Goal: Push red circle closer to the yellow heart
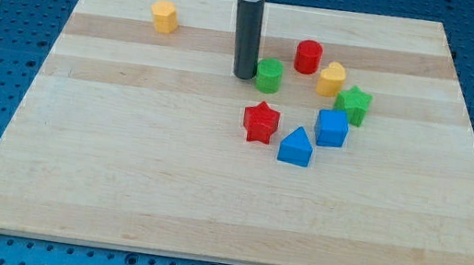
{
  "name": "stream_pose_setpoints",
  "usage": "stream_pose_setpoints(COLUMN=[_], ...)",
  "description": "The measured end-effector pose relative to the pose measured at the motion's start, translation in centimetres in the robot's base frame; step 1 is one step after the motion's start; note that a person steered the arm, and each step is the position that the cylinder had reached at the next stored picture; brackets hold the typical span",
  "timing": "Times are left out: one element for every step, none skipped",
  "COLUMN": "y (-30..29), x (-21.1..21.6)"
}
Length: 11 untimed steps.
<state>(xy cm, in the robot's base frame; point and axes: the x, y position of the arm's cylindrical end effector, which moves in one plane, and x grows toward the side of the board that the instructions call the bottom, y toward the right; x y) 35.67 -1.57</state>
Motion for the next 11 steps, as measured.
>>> stream_pose_setpoints(y=[0.6, 0.1, 0.5, 2.3, 4.1, 5.7, 6.9, 7.5, 8.2, 8.9, 9.0], x=[-0.9, -4.1, -6.8, -9.0, -9.3, -9.3, -9.0, -8.3, -6.8, -5.3, -5.4])
